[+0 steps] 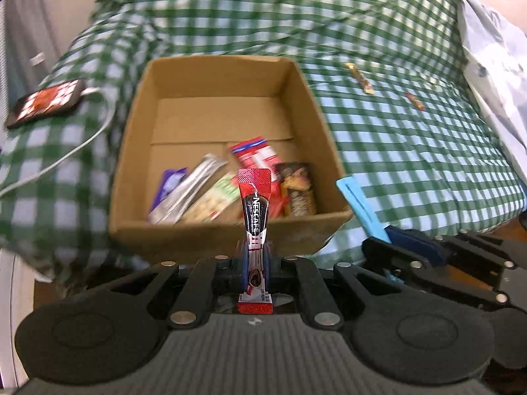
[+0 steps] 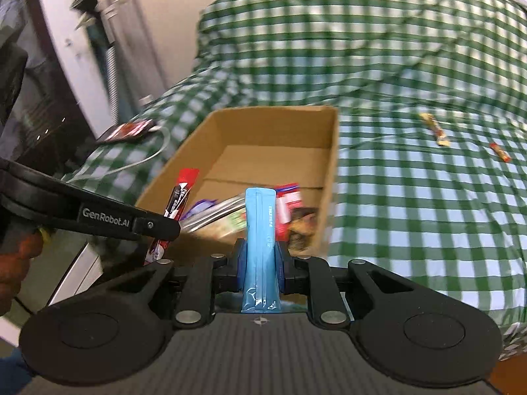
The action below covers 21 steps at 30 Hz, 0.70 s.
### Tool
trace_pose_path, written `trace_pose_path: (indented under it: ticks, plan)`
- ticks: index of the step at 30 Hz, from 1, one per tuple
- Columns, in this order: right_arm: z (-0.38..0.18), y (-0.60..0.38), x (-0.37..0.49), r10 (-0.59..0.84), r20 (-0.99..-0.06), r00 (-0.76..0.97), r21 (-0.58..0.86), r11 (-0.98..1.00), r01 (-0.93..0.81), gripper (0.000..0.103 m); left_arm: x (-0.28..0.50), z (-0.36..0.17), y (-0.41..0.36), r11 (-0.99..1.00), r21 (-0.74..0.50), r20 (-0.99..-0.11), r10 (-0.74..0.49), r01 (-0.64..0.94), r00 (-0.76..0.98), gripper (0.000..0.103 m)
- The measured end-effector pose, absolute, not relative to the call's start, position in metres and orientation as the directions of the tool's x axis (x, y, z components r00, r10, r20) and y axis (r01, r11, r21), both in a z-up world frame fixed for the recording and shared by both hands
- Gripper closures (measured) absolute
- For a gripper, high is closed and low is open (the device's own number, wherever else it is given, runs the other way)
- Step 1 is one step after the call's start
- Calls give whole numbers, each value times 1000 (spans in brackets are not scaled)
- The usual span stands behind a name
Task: Organize snacks
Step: 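Carry the Nescafé stick and blue stick pack over the cardboard box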
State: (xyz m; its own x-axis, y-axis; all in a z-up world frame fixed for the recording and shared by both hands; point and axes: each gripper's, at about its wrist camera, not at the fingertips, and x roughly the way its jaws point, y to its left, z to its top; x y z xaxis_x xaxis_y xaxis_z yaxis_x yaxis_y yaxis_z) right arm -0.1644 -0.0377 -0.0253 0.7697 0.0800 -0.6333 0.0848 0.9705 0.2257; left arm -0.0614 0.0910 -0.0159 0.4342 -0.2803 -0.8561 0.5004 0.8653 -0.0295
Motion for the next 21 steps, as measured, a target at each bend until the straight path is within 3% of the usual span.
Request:
trace_pose_path:
  ticks: [21]
  plan:
    - [-4,24,-195,42,-624,780,64,998,-2,84,-101,-11,141,872,-101,-801,-356,479,480,93]
